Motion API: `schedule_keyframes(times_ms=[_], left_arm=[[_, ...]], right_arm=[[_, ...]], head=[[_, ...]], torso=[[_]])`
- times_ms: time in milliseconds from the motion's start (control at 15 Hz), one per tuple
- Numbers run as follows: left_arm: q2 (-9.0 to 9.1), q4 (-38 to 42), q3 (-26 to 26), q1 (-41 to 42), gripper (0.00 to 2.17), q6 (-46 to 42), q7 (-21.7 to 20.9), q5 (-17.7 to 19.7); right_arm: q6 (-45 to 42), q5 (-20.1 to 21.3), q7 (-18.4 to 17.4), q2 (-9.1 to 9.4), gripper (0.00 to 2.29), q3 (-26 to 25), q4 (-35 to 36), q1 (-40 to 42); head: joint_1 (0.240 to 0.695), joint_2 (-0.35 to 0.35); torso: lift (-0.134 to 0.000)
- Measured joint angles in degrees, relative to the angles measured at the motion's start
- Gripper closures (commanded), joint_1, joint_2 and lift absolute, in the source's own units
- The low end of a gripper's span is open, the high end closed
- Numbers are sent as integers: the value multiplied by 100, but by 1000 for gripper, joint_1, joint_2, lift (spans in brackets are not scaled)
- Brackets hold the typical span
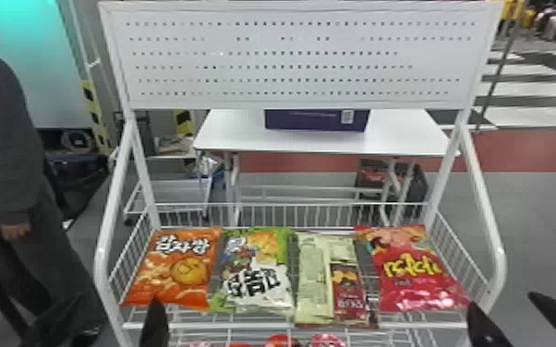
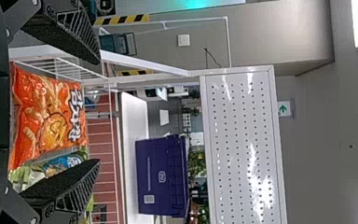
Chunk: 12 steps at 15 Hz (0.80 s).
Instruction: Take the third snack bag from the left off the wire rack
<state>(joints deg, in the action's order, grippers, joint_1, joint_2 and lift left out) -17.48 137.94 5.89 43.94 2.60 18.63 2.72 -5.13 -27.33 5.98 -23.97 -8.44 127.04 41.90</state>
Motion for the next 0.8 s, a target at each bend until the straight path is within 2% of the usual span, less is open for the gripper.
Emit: schedule_keyframes(times_ms=[800], left_arm=[[1, 6, -3, 18, 144, 0, 7, -13]], right_arm=[[87, -10, -141, 10, 70, 19, -30, -23]], head=[[499, 0]], torso=[[0]])
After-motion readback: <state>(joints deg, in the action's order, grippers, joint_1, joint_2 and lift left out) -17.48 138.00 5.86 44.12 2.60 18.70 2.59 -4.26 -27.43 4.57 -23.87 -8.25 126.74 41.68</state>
